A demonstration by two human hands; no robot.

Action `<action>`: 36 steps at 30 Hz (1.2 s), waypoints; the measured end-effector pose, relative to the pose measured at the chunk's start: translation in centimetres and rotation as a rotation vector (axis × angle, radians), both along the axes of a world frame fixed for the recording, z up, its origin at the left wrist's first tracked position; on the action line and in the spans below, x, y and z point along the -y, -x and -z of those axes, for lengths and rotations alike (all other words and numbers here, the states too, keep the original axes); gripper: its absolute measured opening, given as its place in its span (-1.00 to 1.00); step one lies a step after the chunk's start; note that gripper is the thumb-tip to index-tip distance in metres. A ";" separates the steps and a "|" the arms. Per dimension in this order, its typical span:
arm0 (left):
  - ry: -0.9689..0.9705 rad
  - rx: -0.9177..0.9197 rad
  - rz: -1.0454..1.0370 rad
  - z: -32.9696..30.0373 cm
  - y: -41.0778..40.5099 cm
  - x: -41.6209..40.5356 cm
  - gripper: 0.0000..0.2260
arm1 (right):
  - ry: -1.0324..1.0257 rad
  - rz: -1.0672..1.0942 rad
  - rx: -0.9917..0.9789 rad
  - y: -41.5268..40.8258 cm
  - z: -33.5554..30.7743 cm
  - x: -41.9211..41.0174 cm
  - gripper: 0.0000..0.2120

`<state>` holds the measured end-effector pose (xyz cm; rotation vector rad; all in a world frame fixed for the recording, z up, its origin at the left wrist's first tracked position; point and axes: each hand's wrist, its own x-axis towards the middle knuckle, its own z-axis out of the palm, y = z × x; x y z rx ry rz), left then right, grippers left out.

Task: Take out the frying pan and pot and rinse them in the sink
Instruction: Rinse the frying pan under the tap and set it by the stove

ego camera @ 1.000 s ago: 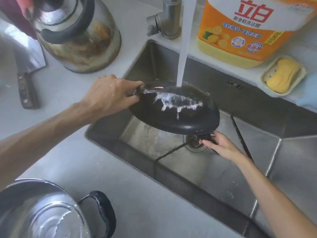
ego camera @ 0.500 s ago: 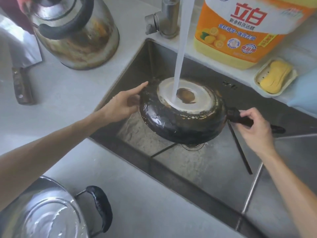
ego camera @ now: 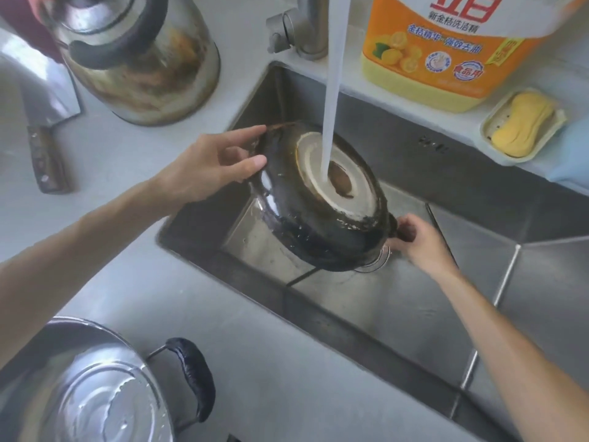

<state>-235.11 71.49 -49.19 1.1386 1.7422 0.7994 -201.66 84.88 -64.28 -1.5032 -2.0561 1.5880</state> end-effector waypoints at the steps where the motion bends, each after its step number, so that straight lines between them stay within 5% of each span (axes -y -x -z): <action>1: 0.046 -0.004 0.043 0.4 0.7 0.6 -0.50 | -0.043 0.000 0.009 -0.1 -0.7 -0.8 -0.76; 6: 0.196 0.006 0.199 2.8 2.2 2.9 -0.25 | -0.341 -0.048 -0.027 -0.4 -5.7 -3.3 -0.63; 11: 0.182 0.013 0.229 3.0 1.8 2.3 -0.23 | -0.551 -0.058 -0.039 -2.5 -7.9 -3.0 -0.81; 15: 0.072 0.060 0.265 1.8 1.2 1.0 -0.24 | -0.474 0.009 -0.085 -3.7 -6.1 -1.2 -0.73; 21: -0.070 -0.012 0.293 -0.5 -0.6 -0.3 -0.25 | -0.074 0.042 -0.076 -3.4 -1.5 0.9 -0.57; 25: 0.041 -0.016 0.169 -0.8 -0.8 0.1 -0.57 | -0.011 -0.072 -0.039 -2.8 -1.3 0.5 -0.47; 28: 0.206 0.107 0.137 0.0 0.0 1.5 -0.52 | -0.061 -0.094 -0.012 -2.6 -2.4 -1.4 -0.76; 36: 0.240 0.222 0.103 3.0 1.0 3.5 -0.32 | -0.491 -0.100 -0.040 -2.5 -9.2 -3.6 -0.81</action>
